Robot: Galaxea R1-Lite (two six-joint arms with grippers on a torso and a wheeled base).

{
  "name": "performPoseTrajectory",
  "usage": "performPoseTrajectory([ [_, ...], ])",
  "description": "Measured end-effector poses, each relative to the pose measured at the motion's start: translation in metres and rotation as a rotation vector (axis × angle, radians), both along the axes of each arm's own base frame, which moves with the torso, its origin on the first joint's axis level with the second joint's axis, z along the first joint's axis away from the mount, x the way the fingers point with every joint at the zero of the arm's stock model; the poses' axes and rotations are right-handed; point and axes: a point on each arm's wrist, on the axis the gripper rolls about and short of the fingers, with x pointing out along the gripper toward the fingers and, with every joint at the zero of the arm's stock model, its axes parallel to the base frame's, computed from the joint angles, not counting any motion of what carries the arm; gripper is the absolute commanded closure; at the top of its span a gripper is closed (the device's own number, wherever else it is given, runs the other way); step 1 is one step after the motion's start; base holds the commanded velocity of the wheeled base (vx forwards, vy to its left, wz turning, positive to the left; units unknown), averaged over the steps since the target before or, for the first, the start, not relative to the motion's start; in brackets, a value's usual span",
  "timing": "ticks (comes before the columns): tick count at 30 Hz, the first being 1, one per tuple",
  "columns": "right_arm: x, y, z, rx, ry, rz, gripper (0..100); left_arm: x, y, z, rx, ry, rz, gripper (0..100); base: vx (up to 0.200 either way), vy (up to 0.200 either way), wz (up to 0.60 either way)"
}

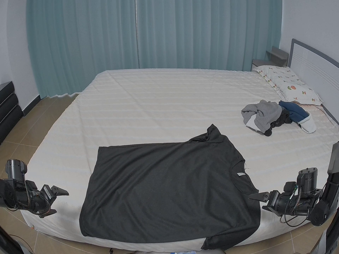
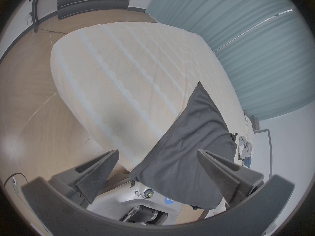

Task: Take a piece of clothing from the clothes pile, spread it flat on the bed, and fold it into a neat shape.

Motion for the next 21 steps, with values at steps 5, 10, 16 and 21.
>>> performPoseTrajectory([
  [5,0.0,0.0,0.0,0.004,0.002,-0.003,0,0.004,0.001,0.003,-0.002,-0.014,0.008,0,0.0,0.0,0.0],
  [10,0.0,0.001,0.0,0.005,0.004,-0.001,0,0.003,-0.002,0.002,-0.003,-0.007,-0.007,0,0.0,0.0,0.0],
  [16,0.0,0.002,-0.001,0.008,0.007,0.008,0,0.0,-0.006,0.0,-0.008,0.006,-0.024,0,0.0,0.0,0.0],
  [21,0.0,0.002,-0.001,0.008,0.009,0.009,0,-0.005,-0.009,-0.004,-0.006,0.016,-0.054,0,0.0,0.0,0.0],
])
